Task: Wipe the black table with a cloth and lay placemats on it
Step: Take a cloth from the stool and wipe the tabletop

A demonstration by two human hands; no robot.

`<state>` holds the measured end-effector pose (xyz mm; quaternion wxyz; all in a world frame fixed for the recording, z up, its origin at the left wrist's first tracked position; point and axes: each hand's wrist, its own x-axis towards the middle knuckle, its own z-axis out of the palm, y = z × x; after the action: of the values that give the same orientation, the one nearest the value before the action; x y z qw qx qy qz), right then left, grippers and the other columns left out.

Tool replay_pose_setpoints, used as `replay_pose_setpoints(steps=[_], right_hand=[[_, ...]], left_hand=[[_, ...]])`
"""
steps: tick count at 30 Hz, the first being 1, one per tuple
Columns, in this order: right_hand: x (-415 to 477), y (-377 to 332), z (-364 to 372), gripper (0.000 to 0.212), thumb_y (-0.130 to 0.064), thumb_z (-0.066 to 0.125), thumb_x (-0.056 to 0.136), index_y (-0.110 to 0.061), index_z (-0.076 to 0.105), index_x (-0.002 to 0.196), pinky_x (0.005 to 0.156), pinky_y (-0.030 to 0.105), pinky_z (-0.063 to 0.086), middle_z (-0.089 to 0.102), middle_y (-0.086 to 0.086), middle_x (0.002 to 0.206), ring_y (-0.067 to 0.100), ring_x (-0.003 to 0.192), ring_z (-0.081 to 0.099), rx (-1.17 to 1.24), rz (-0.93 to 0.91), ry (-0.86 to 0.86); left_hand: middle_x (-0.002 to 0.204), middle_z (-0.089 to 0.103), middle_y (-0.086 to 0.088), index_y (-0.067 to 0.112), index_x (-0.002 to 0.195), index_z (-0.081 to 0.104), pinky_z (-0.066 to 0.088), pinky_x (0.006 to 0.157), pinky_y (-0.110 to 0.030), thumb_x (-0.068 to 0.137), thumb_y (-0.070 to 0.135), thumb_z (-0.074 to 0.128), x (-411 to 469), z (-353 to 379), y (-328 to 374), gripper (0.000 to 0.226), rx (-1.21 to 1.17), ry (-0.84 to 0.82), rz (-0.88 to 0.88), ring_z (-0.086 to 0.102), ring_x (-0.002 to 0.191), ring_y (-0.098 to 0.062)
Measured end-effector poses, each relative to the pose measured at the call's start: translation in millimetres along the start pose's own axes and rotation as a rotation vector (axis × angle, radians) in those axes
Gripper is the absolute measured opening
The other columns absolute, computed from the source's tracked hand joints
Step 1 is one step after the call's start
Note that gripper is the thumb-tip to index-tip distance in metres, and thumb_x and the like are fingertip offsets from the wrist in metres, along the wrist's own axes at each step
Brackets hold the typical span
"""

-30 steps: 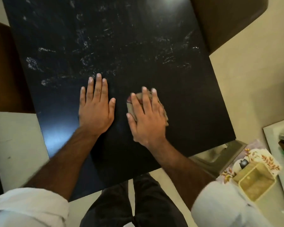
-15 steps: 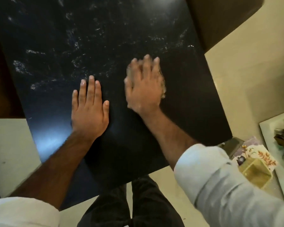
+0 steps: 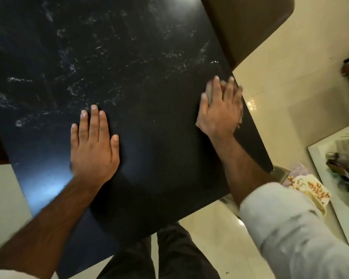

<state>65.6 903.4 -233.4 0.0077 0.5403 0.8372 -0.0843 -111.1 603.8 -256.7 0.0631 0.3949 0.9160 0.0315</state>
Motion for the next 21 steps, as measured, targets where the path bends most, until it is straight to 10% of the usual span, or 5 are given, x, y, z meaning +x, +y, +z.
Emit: replay_pose_setpoints(steps=[10, 15, 21], right_hand=[[-62.4, -54.9, 14.2, 0.071, -0.063, 0.037, 0.112, -0.034, 0.028, 0.175, 0.129, 0.062, 0.030, 0.016, 0.007, 0.185, 0.040, 0.172, 0.008, 0.016, -0.392, -0.044], [-57.4, 13.4, -2.0, 0.074, -0.065, 0.029, 0.113, -0.033, 0.016, 0.177, 0.129, 0.069, 0.033, 0.010, 0.009, 0.187, 0.042, 0.172, 0.005, -0.075, -0.094, -0.072], [16.9, -93.1, 9.4, 0.074, -0.064, 0.026, 0.112, -0.030, 0.023, 0.177, 0.134, 0.067, 0.024, 0.015, 0.015, 0.186, 0.046, 0.171, 0.006, -0.018, -0.091, 0.005]], left_hand=[[0.187, -0.007, -0.011, 0.008, 0.178, 0.004, 0.005, 0.140, -0.057, 0.114, 0.054, 0.014, -1.5, -18.4, 3.9, 0.080, -0.031, -0.111, -0.016, -0.004, 0.174, -0.032], [0.187, -0.003, -0.016, 0.002, 0.177, 0.007, 0.006, 0.140, -0.057, 0.114, 0.055, 0.016, -8.2, -18.8, -29.7, 0.082, -0.023, -0.078, -0.111, 0.000, 0.174, -0.034], [0.187, -0.003, -0.013, 0.006, 0.178, 0.006, 0.006, 0.140, -0.053, 0.115, 0.057, 0.014, -7.8, -11.6, -42.2, 0.081, 0.010, -0.060, -0.121, -0.001, 0.174, -0.031]])
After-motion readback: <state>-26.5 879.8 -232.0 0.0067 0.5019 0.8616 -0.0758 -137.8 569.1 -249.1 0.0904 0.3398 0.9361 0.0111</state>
